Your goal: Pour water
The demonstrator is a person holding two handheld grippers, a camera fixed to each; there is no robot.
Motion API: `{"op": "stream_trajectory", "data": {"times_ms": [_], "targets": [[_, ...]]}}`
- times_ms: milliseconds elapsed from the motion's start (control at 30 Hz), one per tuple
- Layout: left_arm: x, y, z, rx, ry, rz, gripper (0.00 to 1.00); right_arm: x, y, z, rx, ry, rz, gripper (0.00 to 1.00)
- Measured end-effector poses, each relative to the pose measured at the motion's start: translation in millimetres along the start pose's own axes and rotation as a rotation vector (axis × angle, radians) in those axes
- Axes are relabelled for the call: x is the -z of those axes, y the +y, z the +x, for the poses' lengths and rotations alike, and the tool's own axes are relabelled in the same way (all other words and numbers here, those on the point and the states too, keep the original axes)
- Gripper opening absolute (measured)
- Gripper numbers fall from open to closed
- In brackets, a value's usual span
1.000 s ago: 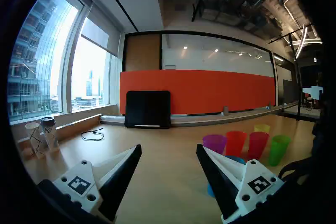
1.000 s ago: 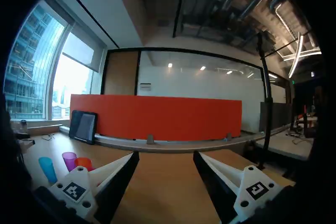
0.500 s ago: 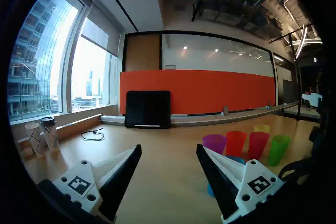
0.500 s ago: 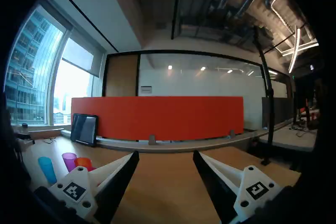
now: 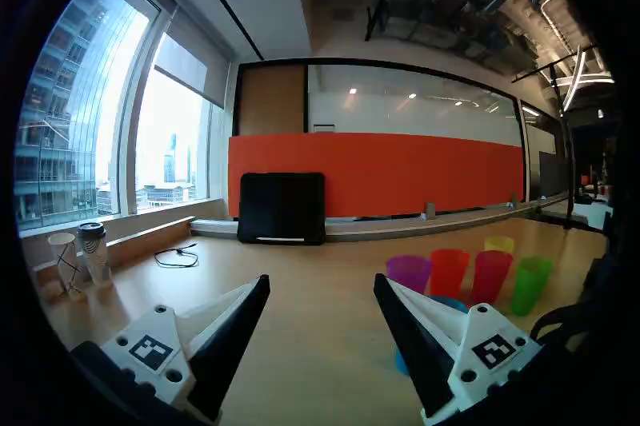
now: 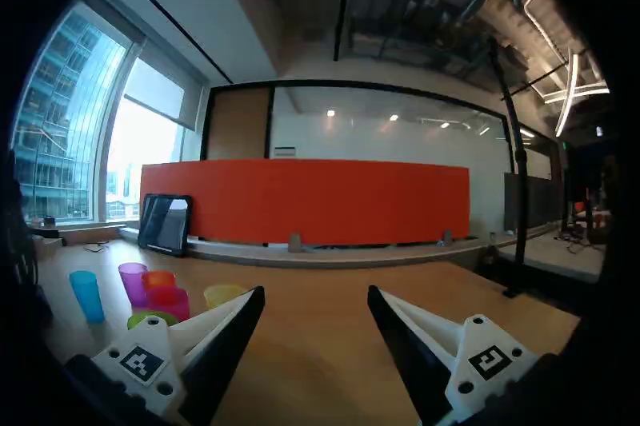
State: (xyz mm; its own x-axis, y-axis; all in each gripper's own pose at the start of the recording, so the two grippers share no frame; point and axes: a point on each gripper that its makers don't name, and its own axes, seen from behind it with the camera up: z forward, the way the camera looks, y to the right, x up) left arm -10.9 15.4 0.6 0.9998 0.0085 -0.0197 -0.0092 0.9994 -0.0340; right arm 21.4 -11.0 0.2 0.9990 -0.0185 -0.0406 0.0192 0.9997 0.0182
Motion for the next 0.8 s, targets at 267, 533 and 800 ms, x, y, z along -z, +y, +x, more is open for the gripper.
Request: {"op": "stream_trajectory", "data": {"times_ms": [267, 533, 800], "targets": [[0.2, -0.2, 0, 0.0, 0.0, 0.0, 0.97, -1.4, 6, -9, -0.006, -0.016, -0.014, 1.0], [0.1, -0.3, 0, 0.0, 0.0, 0.0, 0.97, -3.9, 11, -18, -0.021, -0.033, -0.023, 1.0], [-0.3, -0.1, 0, 0.0, 0.0, 0.0, 0.97, -4.8, 11, -21, -0.018, -0.04, -0.024, 1.0]]}}
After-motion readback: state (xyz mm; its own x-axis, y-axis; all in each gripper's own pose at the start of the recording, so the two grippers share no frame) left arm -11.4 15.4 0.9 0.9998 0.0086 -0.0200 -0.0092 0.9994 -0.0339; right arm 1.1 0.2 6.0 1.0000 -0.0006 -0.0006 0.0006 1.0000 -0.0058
